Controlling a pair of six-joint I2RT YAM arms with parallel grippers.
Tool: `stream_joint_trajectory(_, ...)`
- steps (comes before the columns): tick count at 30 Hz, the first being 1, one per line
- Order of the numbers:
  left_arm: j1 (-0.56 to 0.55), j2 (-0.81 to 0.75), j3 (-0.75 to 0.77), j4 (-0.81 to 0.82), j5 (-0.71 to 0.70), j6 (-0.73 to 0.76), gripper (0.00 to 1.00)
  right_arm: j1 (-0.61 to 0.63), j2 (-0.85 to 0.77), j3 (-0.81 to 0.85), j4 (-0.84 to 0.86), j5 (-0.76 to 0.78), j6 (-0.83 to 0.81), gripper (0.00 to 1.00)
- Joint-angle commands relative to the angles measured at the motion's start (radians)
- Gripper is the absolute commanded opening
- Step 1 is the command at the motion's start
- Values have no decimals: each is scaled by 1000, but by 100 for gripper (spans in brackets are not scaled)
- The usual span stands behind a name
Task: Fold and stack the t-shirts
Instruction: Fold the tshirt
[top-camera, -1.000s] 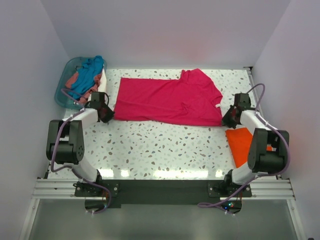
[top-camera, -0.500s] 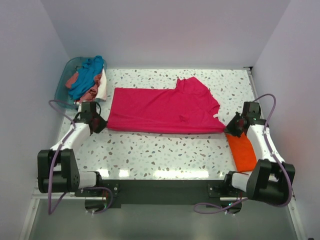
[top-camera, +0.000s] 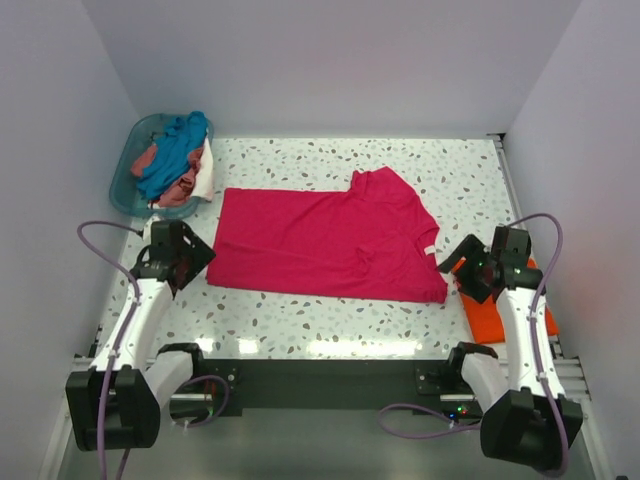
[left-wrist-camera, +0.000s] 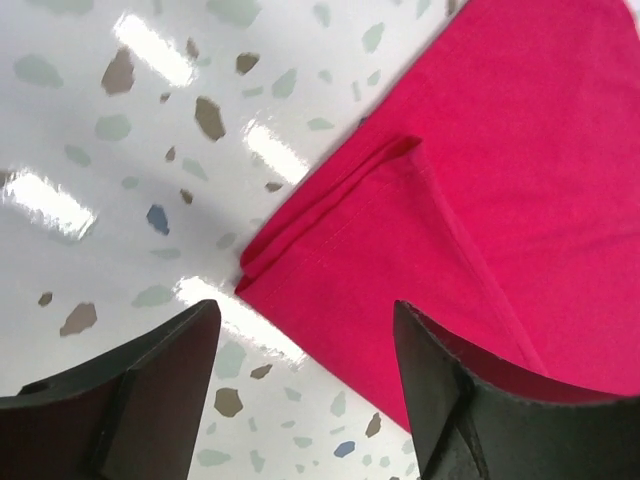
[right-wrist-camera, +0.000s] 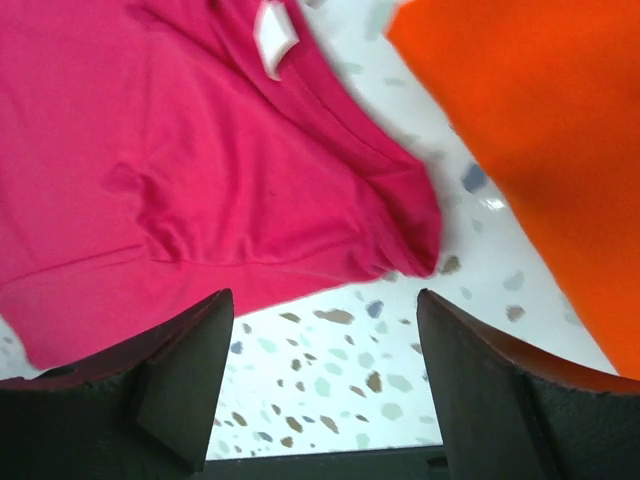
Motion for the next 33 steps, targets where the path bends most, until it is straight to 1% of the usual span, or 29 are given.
stream_joint_trajectory(1, 6, 42, 111, 93, 7, 88, 74, -3, 83, 88, 129, -143, -31, 77)
stream_joint_trajectory(2, 6, 70, 129, 126, 21, 99, 72, 15, 111, 108, 162, -152, -32, 77)
stream_joint_trajectory(3, 5, 103, 172, 203, 65, 115, 69, 36, 149, 167, 204, -137, -37, 76)
stream_joint_trajectory(4, -3, 187, 204, 222, 67, 135, 66, 61, 186, 206, 213, -65, -45, 75)
stream_joint_trajectory(5, -12, 233, 239, 230, 58, 140, 66, 125, 265, 244, 224, -25, -60, 70)
stream_joint_trajectory(6, -33, 281, 319, 259, 54, 157, 64, 156, 307, 320, 247, 13, -66, 68)
stream_joint_trajectory(7, -46, 377, 366, 253, 26, 187, 63, 182, 348, 357, 264, 56, -77, 67)
stream_joint_trajectory(8, -72, 424, 414, 243, -8, 203, 62, 202, 441, 391, 282, 66, -98, 66)
stream_joint_trajectory(9, -93, 468, 501, 241, -45, 223, 62, 228, 485, 458, 316, 75, -112, 65)
stream_joint_trajectory(10, -101, 554, 543, 238, -64, 247, 61, 230, 538, 492, 325, 92, -123, 64)
stream_joint_trajectory(11, -104, 597, 618, 226, -80, 258, 59, 230, 624, 526, 341, 96, -144, 64)
stream_joint_trajectory(12, -107, 637, 656, 221, -82, 269, 58, 230, 677, 593, 362, 102, -155, 61)
stream_joint_trajectory(13, -109, 719, 692, 212, -88, 292, 56, 228, 721, 630, 367, 105, -176, 61)
stream_joint_trajectory(14, -112, 758, 730, 194, -100, 298, 55, 230, 763, 669, 370, 90, -190, 60)
stream_joint_trajectory(15, -119, 828, 790, 181, -113, 313, 54, 228, 854, 745, 379, 84, -200, 59)
stream_joint_trajectory(17, -127, 886, 847, 193, -113, 324, 52, 230, 937, 821, 376, 95, -223, 58)
stream_joint_trajectory(18, -133, 933, 861, 199, -119, 327, 52, 230, 1006, 891, 371, 96, -230, 58)
stream_joint_trajectory(20, -139, 978, 905, 210, -122, 332, 51, 230, 1079, 954, 370, 98, -250, 57)
stream_joint_trajectory(21, -146, 1017, 924, 209, -134, 333, 50, 230, 1146, 1018, 355, 90, -258, 56)
stream_joint_trajectory(23, -152, 1054, 969, 201, -153, 335, 50, 233, 1204, 1110, 329, 86, -284, 56)
stream_joint_trajectory(24, -153, 1082, 983, 200, -160, 336, 50, 231, 1258, 1137, 322, 86, -292, 56)
stream_joint_trajectory(26, -158, 1105, 1013, 192, -180, 335, 50, 241, 1306, 1201, 296, 96, -312, 55)
stream_joint_trajectory(29, -158, 1139, 1033, 187, -205, 333, 50, 248, 1370, 1249, 264, 118, -325, 54)
stream_joint_trajectory(33, -158, 1180, 1056, 175, -228, 335, 49, 264, 1380, 1212, 279, 142, -333, 53)
